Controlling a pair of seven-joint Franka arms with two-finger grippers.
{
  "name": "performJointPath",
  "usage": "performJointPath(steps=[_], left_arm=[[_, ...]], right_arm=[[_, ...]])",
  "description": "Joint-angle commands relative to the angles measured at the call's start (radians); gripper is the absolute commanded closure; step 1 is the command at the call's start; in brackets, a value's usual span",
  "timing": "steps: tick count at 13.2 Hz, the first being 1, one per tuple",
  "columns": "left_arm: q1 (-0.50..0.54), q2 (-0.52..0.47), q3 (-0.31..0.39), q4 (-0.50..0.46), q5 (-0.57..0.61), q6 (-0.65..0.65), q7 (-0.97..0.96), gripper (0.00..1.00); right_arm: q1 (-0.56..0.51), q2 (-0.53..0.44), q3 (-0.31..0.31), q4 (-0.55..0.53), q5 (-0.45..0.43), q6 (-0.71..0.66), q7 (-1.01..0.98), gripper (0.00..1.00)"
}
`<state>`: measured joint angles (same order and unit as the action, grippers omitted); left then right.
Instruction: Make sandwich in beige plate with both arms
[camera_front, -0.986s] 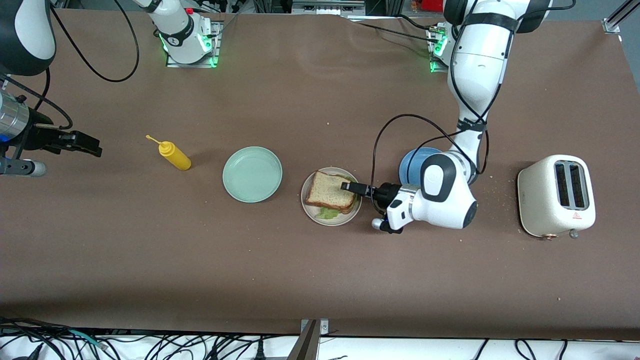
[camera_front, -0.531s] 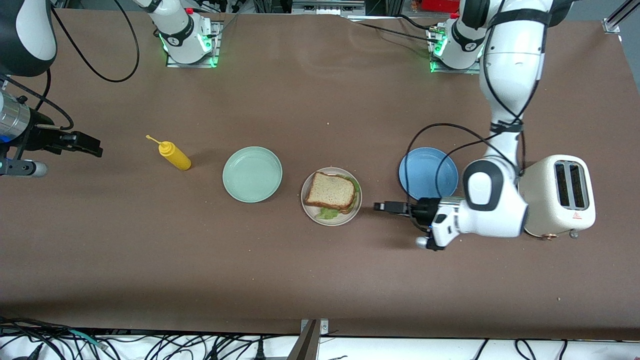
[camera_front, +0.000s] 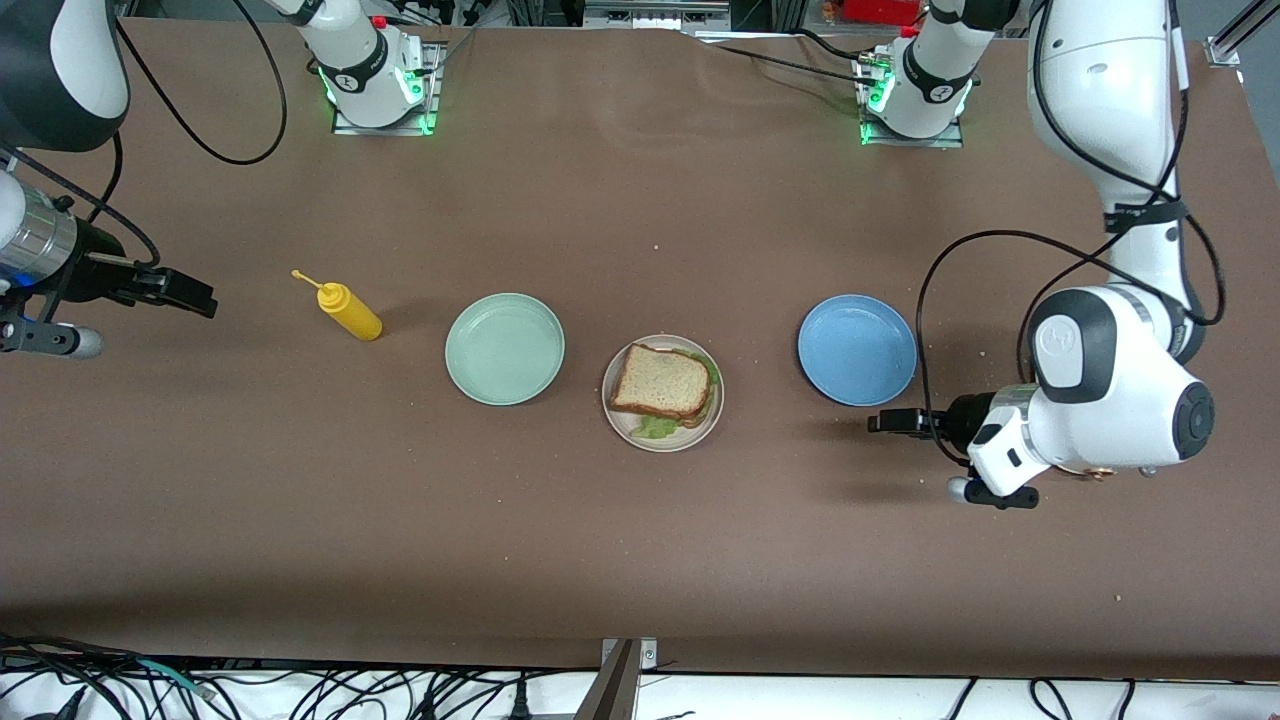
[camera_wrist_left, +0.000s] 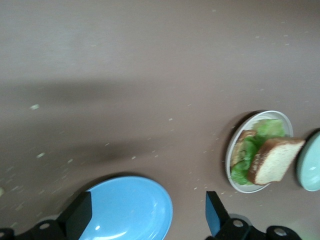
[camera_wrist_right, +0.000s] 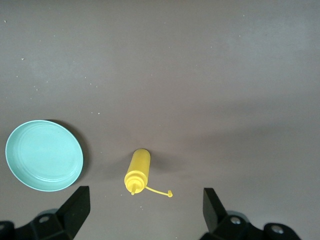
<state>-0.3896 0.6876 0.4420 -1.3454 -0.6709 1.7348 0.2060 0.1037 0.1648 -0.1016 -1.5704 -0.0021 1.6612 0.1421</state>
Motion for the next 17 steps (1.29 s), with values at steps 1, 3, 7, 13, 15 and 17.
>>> performJointPath(steps=[1,3,7,13,15,17], left_arm=[[-0.008,-0.071,0.006,-0.023,0.131,-0.032,-0.076,0.0],[-0.009,-0.098,0.015,-0.015,0.219,-0.073,-0.109,0.0],[-0.005,-0.192,0.023,-0.014,0.404,-0.177,-0.114,0.0],[0.002,-0.276,0.101,-0.014,0.412,-0.294,-0.114,0.0],[0.002,-0.292,0.132,-0.014,0.41,-0.294,-0.112,0.0],[0.002,-0.301,0.155,-0.014,0.41,-0.297,-0.112,0.0]], right_arm=[[-0.001,0.005,0.002,0.021,0.022,-0.018,0.022,0.0],[-0.001,0.005,0.002,0.02,0.024,-0.018,0.022,0.0],[-0.001,0.007,0.0,0.021,0.024,-0.014,0.019,0.0],[-0.001,0.008,0.0,0.023,0.024,-0.009,0.019,0.0],[-0.001,0.009,0.0,0.023,0.024,-0.009,0.019,0.0],[-0.001,0.009,-0.001,0.023,0.024,-0.009,0.017,0.0]])
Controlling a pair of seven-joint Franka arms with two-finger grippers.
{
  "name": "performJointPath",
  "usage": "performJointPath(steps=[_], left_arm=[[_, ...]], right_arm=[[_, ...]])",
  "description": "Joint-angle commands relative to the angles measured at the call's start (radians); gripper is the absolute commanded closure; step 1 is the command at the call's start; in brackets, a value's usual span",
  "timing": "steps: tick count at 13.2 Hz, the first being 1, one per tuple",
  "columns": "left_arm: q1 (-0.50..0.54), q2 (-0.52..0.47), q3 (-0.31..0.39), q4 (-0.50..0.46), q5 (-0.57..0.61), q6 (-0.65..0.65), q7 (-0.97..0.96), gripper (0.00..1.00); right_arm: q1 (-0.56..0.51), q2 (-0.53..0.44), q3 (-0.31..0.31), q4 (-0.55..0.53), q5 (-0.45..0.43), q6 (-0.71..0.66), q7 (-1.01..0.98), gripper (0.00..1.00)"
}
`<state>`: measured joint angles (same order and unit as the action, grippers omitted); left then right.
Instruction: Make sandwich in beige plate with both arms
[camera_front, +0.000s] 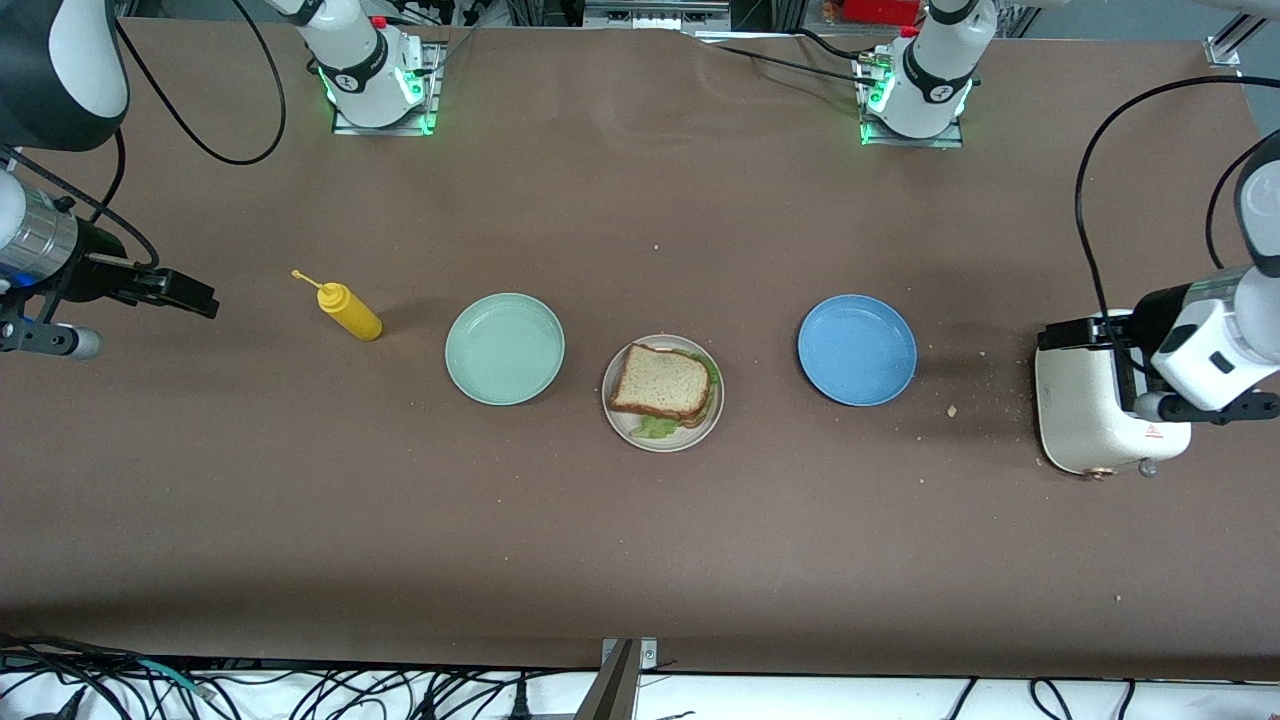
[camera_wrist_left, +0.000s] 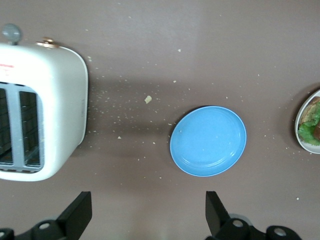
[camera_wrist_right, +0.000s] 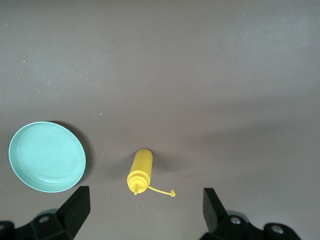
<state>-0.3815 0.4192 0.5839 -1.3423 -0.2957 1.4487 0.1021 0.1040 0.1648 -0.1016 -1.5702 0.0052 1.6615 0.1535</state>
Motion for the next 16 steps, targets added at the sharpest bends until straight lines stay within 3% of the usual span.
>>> performJointPath(steps=[1,6,13,16], left_arm=[[-0.007,-0.034,0.019,-0.017,0.035,-0.014,-0.009,0.0],[-0.007,-0.043,0.036,-0.012,0.036,-0.041,-0.009,0.0],[-0.051,-0.172,0.013,-0.009,0.16,-0.129,-0.085,0.0],[-0.027,-0.278,-0.111,-0.024,0.272,-0.131,-0.124,0.0]], right_arm=[[-0.001,0.009,0.0,0.022,0.016,-0.009,0.006,0.0],[-0.001,0.009,0.0,0.022,0.015,-0.008,0.001,0.0],[-0.003,0.009,-0.001,0.022,0.016,-0.009,0.0,0.0],[-0.004,0.009,-0.001,0.022,0.019,-0.009,0.0,0.0]])
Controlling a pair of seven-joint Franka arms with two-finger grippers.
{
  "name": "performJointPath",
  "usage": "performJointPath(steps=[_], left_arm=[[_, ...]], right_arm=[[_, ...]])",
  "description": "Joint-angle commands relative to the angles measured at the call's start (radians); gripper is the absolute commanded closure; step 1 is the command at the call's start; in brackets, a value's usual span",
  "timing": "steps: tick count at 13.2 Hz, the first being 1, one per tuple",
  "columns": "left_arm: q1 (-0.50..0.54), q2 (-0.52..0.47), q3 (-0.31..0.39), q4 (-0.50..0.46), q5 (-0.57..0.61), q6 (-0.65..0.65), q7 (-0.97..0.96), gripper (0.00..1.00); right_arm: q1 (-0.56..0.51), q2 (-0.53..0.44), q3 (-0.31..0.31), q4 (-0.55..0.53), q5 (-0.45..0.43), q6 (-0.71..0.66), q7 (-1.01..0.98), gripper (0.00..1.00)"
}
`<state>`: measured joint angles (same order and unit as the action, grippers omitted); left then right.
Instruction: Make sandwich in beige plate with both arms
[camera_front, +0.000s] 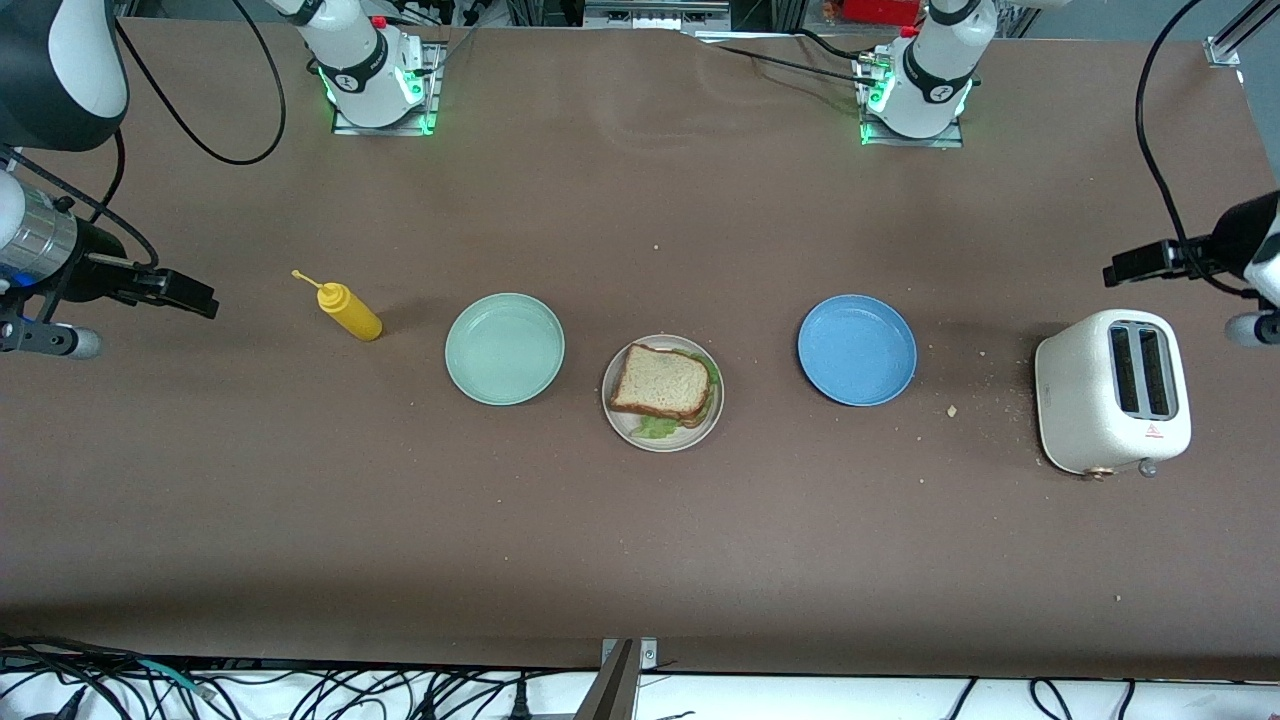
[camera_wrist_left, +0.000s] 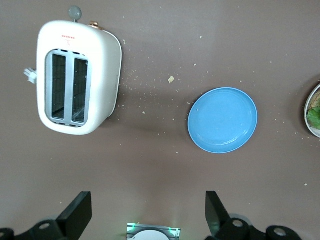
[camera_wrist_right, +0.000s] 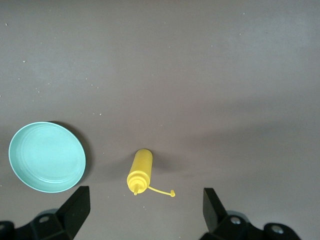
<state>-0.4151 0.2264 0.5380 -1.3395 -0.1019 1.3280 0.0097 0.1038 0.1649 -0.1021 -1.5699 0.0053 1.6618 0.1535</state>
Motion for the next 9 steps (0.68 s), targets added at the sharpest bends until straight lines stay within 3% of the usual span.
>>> performJointPath(steps=[1,3,5,9], left_arm=[[0.007,-0.119,-0.079,-0.033,0.08,-0.015,-0.03,0.0],[0.027,-0.171,-0.121,-0.056,0.076,-0.027,-0.025,0.0],[0.119,-0.185,-0.226,-0.053,0.077,-0.053,-0.024,0.0],[0.134,-0.188,-0.253,-0.047,0.077,-0.05,-0.022,0.0]], right_arm=[[-0.003,0.008,-0.001,0.022,0.018,-0.01,0.0,0.0],[-0.004,0.008,-0.001,0.022,0.018,-0.01,-0.002,0.0],[-0.004,0.008,-0.001,0.022,0.018,-0.01,0.0,0.0],[-0.004,0.008,-0.001,0.027,0.018,-0.011,-0.002,0.0]])
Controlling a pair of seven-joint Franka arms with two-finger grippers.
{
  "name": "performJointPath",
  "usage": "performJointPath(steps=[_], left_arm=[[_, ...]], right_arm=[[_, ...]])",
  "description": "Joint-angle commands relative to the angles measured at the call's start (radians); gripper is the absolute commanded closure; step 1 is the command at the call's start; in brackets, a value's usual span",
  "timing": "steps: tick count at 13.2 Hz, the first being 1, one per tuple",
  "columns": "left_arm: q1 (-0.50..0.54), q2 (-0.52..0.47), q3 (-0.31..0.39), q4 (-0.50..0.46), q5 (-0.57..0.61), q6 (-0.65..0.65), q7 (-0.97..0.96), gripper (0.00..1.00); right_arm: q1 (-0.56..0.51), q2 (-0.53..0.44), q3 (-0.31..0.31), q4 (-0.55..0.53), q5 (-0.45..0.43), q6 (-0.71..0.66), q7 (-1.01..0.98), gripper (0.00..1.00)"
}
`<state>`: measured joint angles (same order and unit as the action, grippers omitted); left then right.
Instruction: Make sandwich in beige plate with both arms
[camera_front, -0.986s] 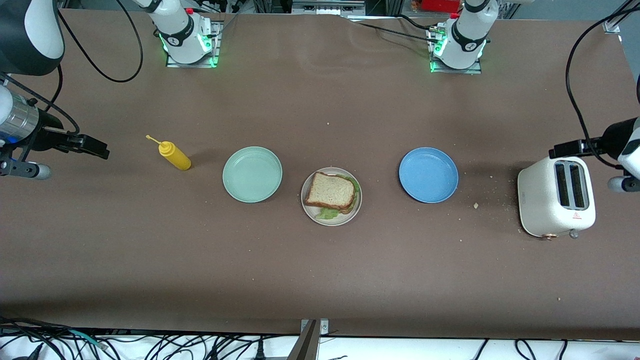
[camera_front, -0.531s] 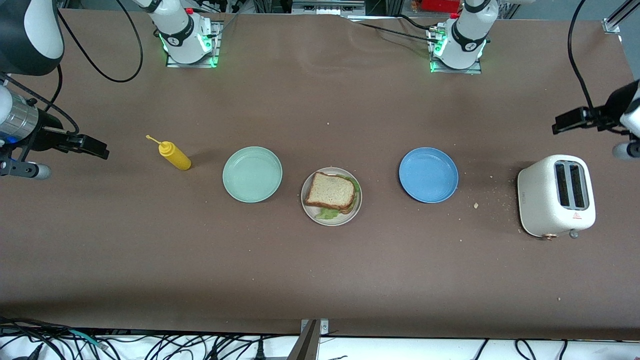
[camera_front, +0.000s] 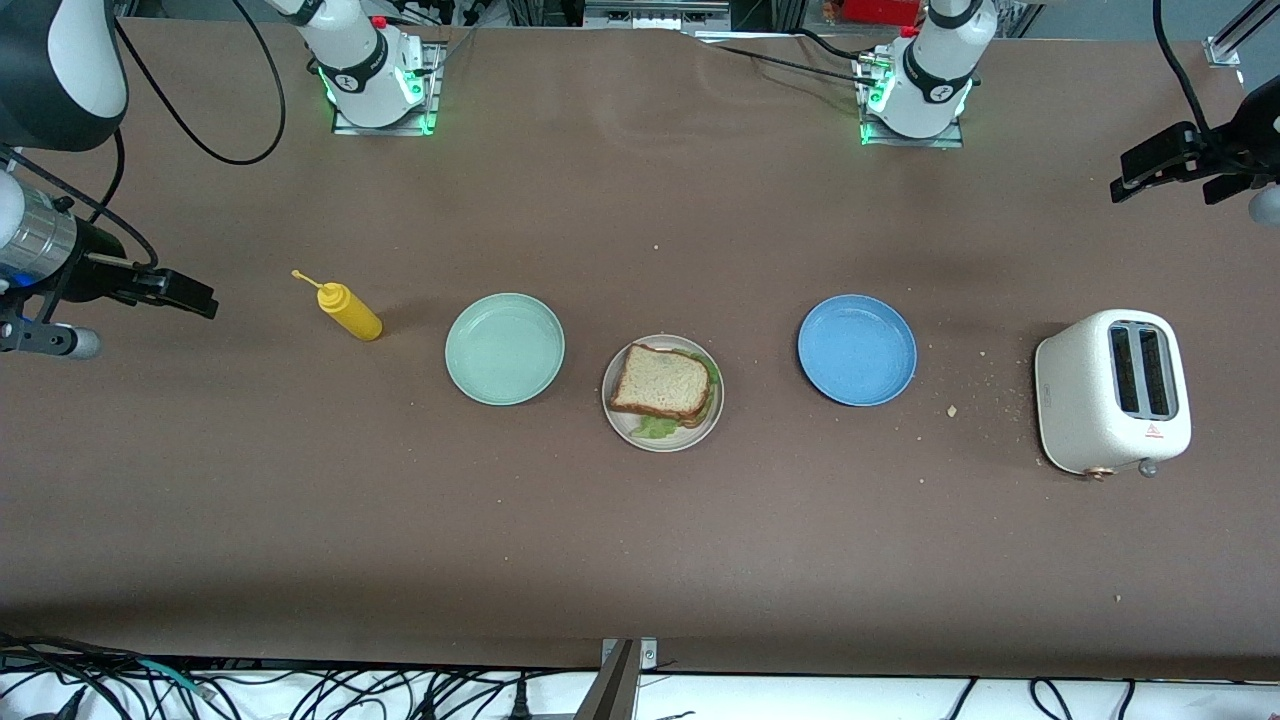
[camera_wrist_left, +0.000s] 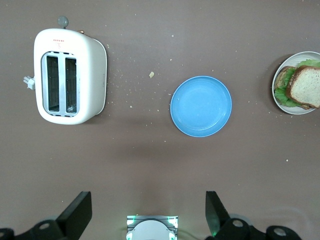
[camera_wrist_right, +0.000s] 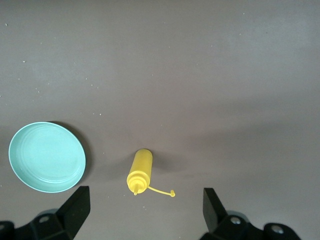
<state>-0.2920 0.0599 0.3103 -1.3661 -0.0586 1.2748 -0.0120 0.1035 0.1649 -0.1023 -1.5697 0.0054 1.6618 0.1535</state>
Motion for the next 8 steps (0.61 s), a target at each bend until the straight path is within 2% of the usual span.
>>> performJointPath(steps=[1,3,8], left_arm=[[0.011,-0.025,-0.04,-0.027,0.037,0.008,0.0,0.0],[0.014,-0.049,-0.045,-0.05,0.037,0.04,0.007,0.0],[0.016,-0.032,-0.043,-0.044,0.083,0.075,0.007,0.0]], right_arm=[[-0.004,0.008,-0.002,0.03,0.018,-0.011,-0.002,0.0],[-0.004,0.008,-0.002,0.03,0.019,-0.011,-0.002,0.0],[-0.007,0.008,-0.002,0.03,0.019,-0.016,-0.002,0.0]])
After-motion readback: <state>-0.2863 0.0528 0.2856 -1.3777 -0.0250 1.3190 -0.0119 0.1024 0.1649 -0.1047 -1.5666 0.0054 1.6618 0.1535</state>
